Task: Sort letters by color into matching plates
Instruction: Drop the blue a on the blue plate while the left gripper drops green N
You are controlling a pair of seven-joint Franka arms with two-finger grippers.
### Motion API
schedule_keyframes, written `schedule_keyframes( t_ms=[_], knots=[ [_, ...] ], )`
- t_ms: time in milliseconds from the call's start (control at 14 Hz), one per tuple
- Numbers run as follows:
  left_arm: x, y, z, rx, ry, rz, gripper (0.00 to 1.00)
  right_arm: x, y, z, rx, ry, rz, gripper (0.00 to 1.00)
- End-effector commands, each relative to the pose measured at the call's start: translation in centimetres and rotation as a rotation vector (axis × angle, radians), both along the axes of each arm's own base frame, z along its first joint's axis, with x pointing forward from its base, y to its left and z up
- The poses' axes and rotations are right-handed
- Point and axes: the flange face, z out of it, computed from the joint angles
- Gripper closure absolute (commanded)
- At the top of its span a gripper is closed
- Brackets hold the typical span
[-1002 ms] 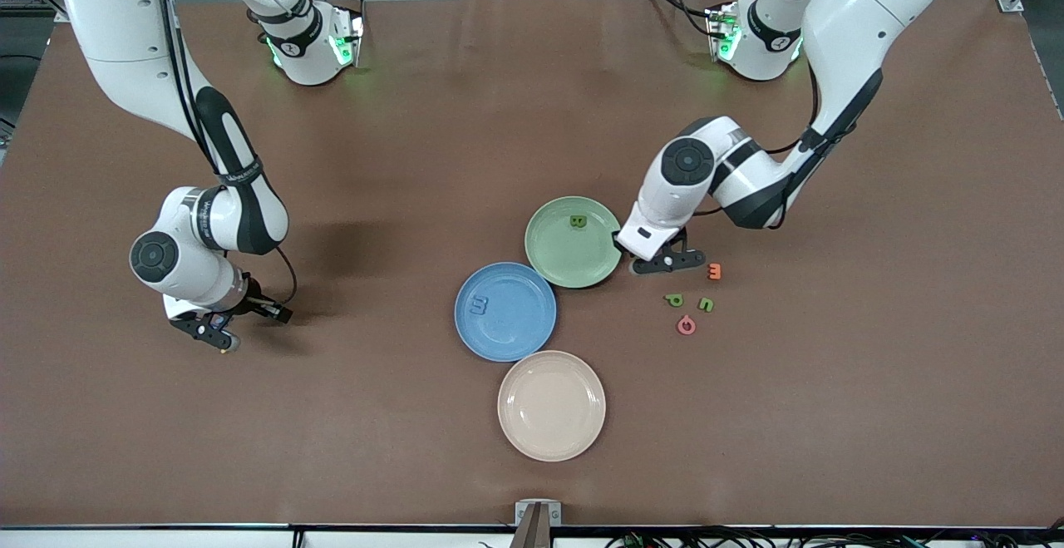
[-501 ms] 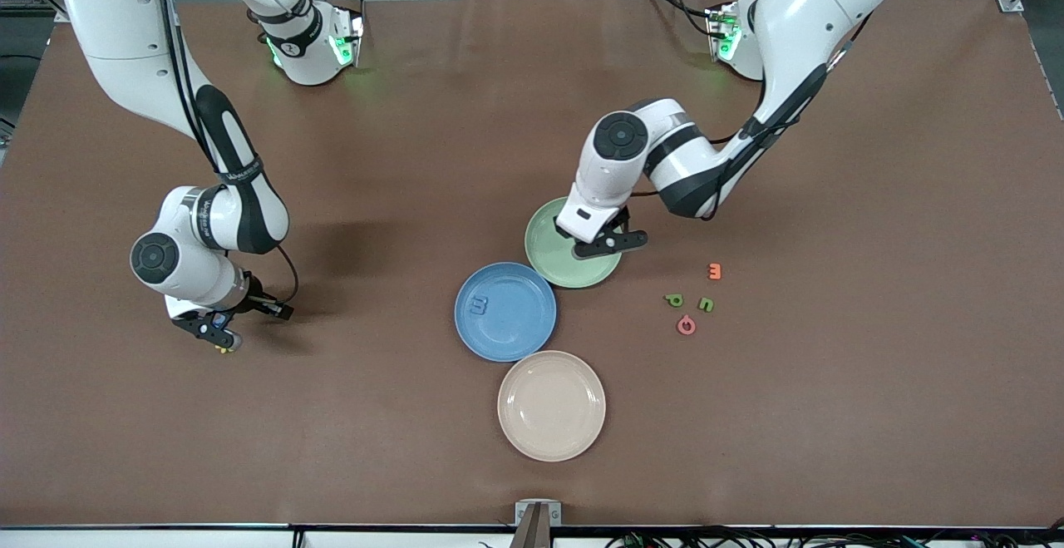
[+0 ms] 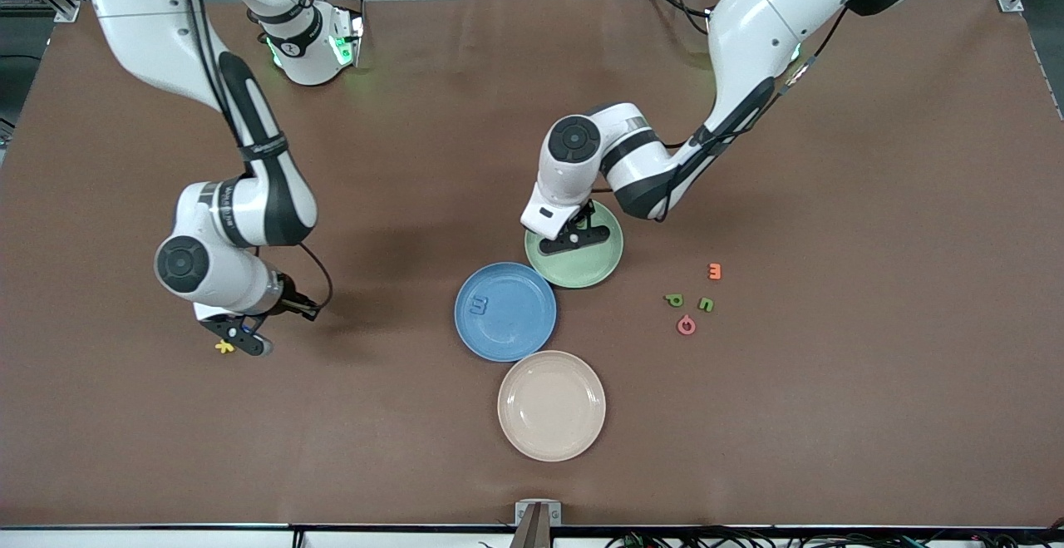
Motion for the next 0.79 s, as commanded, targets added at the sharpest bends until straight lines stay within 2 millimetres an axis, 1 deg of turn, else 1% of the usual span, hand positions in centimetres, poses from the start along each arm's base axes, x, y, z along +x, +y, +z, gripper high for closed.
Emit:
schedule_keyframes(
  t_ms=[0,143,286,358,429,501,572,716],
  knots=[
    [0.3,-1.0,-0.8,0.025,0.002,0.021,0.73,0.3,6.4,2.5,0.036,-0.031,-0.103,1.00],
    [0.3,-1.5,-1.1,0.025,0.000,0.018,0.72,0.9,10.4,3.3,0.110,-0.040,-0.174,1.00],
    [0.3,-1.4,-1.4,0.028,0.002,0.016,0.68,0.7,15.0,3.2,0.155,-0.036,-0.223,1.00],
    [0.3,-1.4,-1.5,0.029,0.003,0.016,0.62,1.0,17.2,3.1,0.161,-0.043,-0.256,1.00],
    [0.4,-1.3,-1.5,0.029,0.002,0.016,0.48,0.9,19.3,2.7,0.158,-0.046,-0.287,1.00],
    [0.5,-1.2,-1.4,0.029,0.001,0.018,0.44,0.8,20.8,2.2,0.159,-0.051,-0.306,1.00],
    [0.6,-1.2,-1.1,0.026,-0.002,0.021,0.44,0.6,22.6,1.8,0.160,-0.057,-0.312,1.00],
    [1.2,-0.7,-0.7,0.024,-0.008,0.030,0.43,0.5,25.0,1.0,0.162,-0.060,-0.336,1.00]
  ],
)
